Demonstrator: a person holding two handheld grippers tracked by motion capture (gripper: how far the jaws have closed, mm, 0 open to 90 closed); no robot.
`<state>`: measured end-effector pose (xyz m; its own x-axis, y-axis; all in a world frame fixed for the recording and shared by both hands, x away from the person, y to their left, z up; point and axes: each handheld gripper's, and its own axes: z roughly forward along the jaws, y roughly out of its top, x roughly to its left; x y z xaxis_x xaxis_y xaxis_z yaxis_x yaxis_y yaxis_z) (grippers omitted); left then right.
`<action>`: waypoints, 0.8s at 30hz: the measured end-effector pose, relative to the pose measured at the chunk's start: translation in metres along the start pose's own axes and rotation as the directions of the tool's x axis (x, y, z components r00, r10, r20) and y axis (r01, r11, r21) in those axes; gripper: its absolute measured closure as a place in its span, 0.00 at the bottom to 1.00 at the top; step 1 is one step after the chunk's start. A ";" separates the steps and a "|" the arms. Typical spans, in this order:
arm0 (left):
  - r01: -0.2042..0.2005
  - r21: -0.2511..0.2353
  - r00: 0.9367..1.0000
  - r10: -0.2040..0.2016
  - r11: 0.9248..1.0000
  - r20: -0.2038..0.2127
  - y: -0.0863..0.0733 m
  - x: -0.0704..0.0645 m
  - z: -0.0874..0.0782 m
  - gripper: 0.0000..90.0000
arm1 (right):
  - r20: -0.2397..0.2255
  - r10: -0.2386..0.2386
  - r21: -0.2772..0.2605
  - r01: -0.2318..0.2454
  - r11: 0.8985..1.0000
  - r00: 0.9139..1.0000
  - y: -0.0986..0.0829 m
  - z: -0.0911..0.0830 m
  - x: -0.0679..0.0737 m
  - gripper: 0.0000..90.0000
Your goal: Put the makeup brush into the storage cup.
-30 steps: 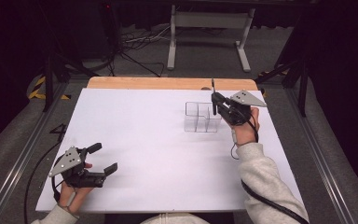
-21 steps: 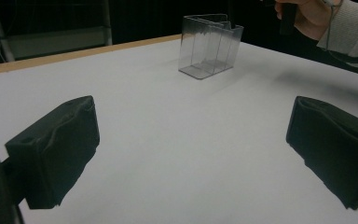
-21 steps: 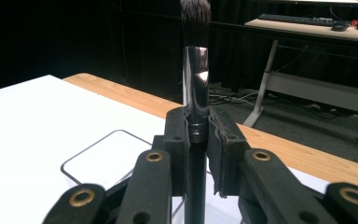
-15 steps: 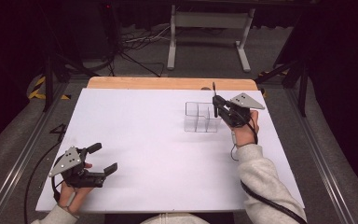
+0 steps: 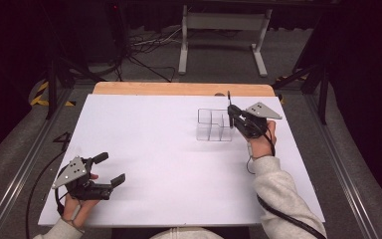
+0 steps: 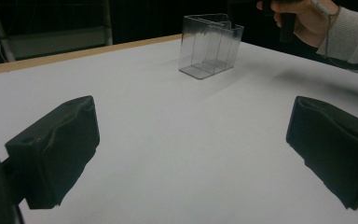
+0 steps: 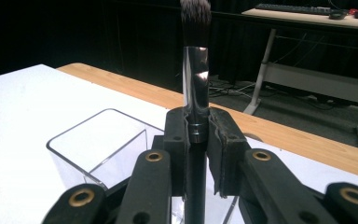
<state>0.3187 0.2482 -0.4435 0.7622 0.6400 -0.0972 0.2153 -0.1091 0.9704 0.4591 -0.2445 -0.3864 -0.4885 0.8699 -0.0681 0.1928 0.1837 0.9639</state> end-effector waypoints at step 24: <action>0.004 -0.002 1.000 -0.004 1.000 0.001 0.001 0.000 -0.001 0.04 | -0.180 0.003 -0.076 -0.017 0.997 0.984 0.018 -0.031 -0.001 0.19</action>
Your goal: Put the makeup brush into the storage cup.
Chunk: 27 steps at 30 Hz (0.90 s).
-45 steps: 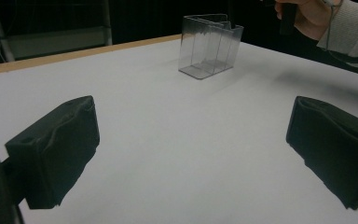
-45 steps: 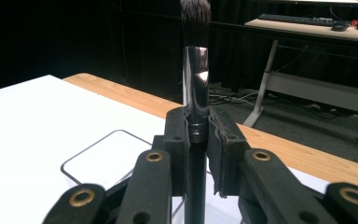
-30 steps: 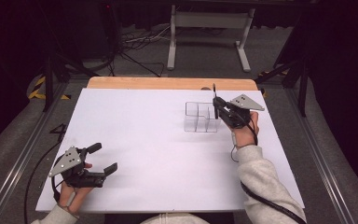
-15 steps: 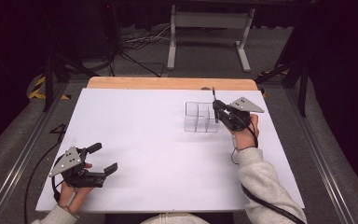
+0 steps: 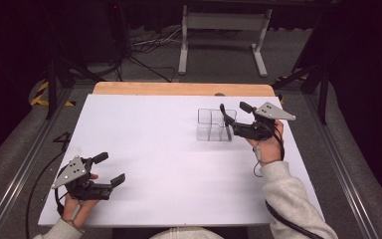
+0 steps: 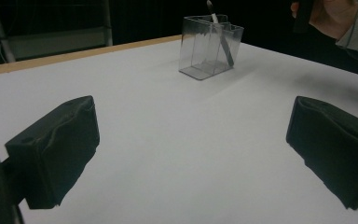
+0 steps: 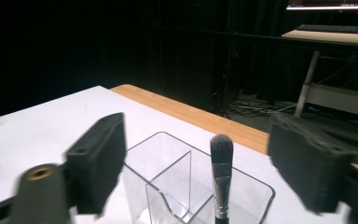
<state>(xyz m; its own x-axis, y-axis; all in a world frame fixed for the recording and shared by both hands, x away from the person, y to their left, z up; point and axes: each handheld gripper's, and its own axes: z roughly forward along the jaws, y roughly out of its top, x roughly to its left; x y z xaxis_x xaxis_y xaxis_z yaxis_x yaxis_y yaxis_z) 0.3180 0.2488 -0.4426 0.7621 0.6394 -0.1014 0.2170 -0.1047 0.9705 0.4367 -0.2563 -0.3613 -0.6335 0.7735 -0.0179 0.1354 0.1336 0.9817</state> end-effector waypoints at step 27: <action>0.008 -0.002 1.000 -0.008 1.000 0.006 0.000 0.001 0.000 0.03 | -0.151 -0.098 0.039 0.105 0.994 0.984 -0.006 -0.053 0.025 0.00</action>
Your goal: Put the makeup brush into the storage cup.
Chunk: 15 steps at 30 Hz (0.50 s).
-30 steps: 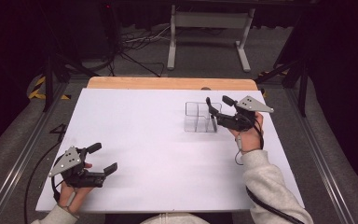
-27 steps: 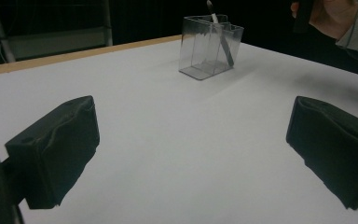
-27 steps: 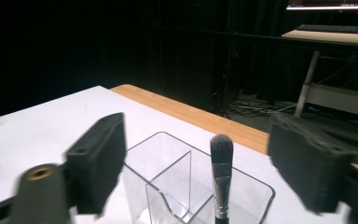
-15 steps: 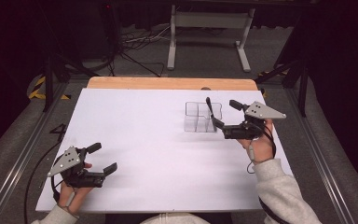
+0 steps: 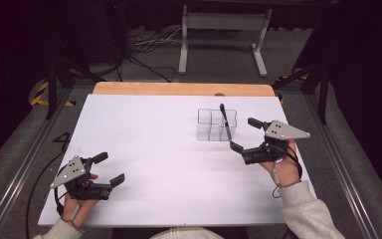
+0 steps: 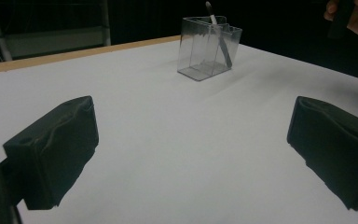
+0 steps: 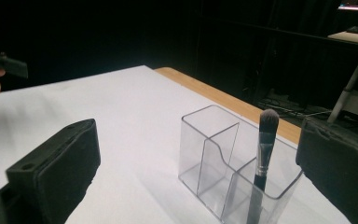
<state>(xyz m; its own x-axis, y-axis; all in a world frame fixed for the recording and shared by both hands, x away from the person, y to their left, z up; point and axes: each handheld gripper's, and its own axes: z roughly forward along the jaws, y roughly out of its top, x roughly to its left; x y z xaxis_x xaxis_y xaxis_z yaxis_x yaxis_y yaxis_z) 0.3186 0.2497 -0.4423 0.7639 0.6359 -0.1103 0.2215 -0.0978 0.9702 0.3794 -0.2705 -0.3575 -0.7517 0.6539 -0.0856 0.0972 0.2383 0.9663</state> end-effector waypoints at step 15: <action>0.002 0.003 1.000 -0.002 1.000 0.002 0.000 0.000 0.000 0.03 | -0.041 -0.057 0.022 0.058 0.998 0.998 -0.018 -0.012 0.012 0.00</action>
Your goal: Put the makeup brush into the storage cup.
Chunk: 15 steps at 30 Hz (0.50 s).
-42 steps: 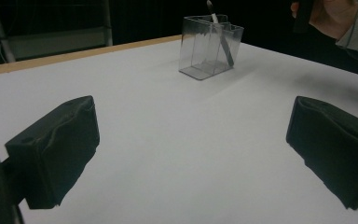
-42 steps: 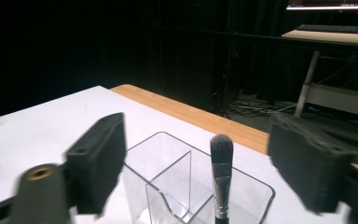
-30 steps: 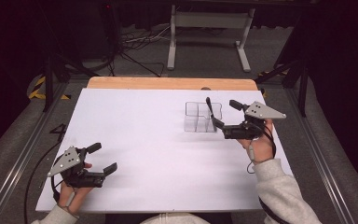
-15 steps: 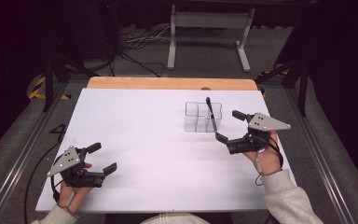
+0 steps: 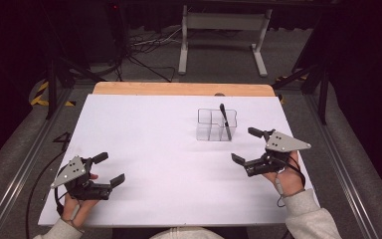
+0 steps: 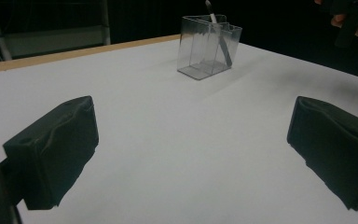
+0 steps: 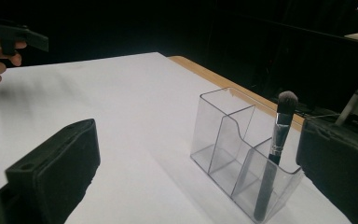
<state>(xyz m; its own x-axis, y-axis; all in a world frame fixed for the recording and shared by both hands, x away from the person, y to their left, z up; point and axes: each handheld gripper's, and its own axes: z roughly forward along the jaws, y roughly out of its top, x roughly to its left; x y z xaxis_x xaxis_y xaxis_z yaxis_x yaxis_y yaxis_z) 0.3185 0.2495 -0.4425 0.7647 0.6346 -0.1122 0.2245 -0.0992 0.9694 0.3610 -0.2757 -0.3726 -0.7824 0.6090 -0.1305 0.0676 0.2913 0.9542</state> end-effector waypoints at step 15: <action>-0.010 0.005 0.999 0.009 1.000 0.046 0.001 -0.001 0.000 0.02 | -0.002 -0.012 -0.005 0.012 1.000 1.000 -0.024 -0.006 0.009 0.00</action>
<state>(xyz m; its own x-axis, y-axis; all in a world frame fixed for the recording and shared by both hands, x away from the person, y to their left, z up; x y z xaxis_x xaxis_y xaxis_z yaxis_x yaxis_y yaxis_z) 0.3184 0.2488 -0.4414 0.7935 0.5980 -0.1129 0.2199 -0.1089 0.9694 0.3486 -0.2812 -0.3947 -0.7844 0.6039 -0.1417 0.0548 0.2950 0.9539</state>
